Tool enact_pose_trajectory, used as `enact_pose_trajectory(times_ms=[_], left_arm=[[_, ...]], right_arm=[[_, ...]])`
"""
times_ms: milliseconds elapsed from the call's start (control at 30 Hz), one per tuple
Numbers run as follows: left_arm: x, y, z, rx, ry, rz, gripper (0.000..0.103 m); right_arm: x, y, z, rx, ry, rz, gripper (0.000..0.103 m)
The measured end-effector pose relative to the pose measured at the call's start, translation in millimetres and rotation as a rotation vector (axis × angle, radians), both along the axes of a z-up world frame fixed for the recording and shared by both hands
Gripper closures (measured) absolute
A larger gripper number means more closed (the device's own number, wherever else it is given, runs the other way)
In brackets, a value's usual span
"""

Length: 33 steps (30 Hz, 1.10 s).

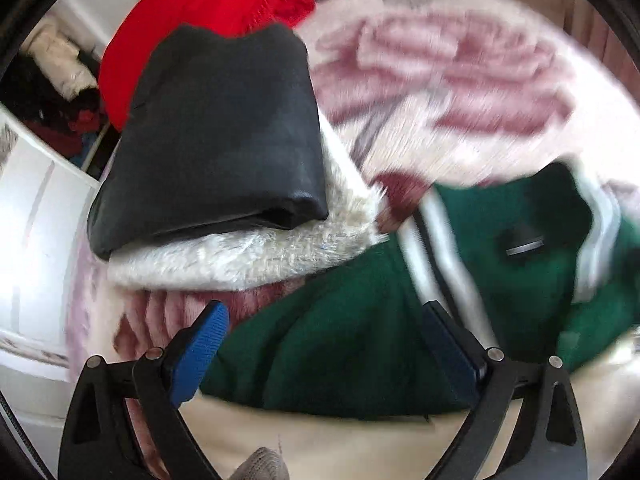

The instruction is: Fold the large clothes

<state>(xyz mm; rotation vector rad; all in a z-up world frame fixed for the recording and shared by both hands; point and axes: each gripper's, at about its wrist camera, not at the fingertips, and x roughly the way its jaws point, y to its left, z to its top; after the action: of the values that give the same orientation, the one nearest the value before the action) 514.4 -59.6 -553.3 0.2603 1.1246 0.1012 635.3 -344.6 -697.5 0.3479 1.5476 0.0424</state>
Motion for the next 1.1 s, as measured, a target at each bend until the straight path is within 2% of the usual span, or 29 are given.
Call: enact_pose_trajectory(times_ms=[67, 133, 200, 267, 333, 367, 500, 533, 600, 633, 733, 800, 833, 867, 900, 967, 1100], left_arm=[[-24.7, 7.2, 32.3, -0.093, -0.04, 0.021, 0.004], [-57.8, 17.2, 61.1, -0.198, -0.068, 0.055, 0.004], [-88.2, 27.5, 77.9, -0.277, -0.061, 0.09, 0.004], [-119.5, 32.6, 84.2, -0.357, -0.028, 0.128, 0.004], [-157.2, 37.6, 82.7, -0.384, 0.018, 0.156, 0.004], [-172.5, 37.3, 79.5, -0.388, 0.041, 0.163, 0.004], [-238.2, 23.0, 47.4, -0.377, 0.181, 0.16, 0.004], [-251.9, 17.1, 36.6, -0.366, 0.221, 0.149, 0.004], [-277.6, 4.2, 17.7, -0.341, 0.281, 0.12, 0.004], [-290.9, -4.7, 9.1, -0.314, 0.308, 0.099, 0.004], [-321.2, -24.5, 1.7, -0.273, 0.359, 0.062, 0.004], [-336.0, -35.4, 6.6, -0.265, 0.355, 0.052, 0.004], [-343.1, -41.9, 9.3, -0.254, 0.348, 0.052, 0.004], [-349.2, -47.1, 11.1, -0.241, 0.34, 0.059, 0.004], [-355.6, -53.0, 12.7, -0.228, 0.332, 0.074, 0.004], [-368.3, -64.0, 14.0, -0.202, 0.321, 0.127, 0.004], [-397.8, -91.0, 17.4, -0.133, 0.305, 0.25, 0.004]], right_arm=[[-27.1, -19.8, 27.1, 0.08, -0.019, -0.026, 0.03], [-74.5, -43.0, 61.5, 0.098, -0.033, -0.032, 0.03], [-131.8, -68.1, 79.4, 0.089, -0.005, -0.045, 0.03], [-194.7, -91.2, 83.8, 0.081, 0.06, -0.069, 0.03], [-270.4, -117.2, 73.1, 0.074, 0.15, -0.111, 0.03], [-293.7, -121.5, 63.8, 0.074, 0.186, -0.131, 0.03], [-431.1, -133.7, 5.2, 0.1, 0.394, -0.268, 0.03], [-468.8, -135.1, -12.7, 0.137, 0.439, -0.318, 0.031], [-504.8, -129.2, -33.2, 0.159, 0.458, -0.338, 0.068], [-529.4, -125.9, -48.3, 0.107, 0.495, -0.317, 0.067], [-548.0, -129.9, -58.6, 0.125, 0.514, -0.347, 0.06], [-532.4, -133.7, -39.3, 0.13, 0.498, -0.29, 0.057], [-522.3, -140.7, -21.9, 0.148, 0.447, -0.258, 0.053], [-508.9, -144.0, -9.3, 0.164, 0.4, -0.237, 0.044], [-497.4, -150.6, 2.7, 0.173, 0.352, -0.224, 0.041], [-463.9, -170.1, 19.4, 0.223, 0.231, -0.228, 0.041], [-393.9, -199.2, -6.6, 0.366, 0.142, -0.221, 0.041]])
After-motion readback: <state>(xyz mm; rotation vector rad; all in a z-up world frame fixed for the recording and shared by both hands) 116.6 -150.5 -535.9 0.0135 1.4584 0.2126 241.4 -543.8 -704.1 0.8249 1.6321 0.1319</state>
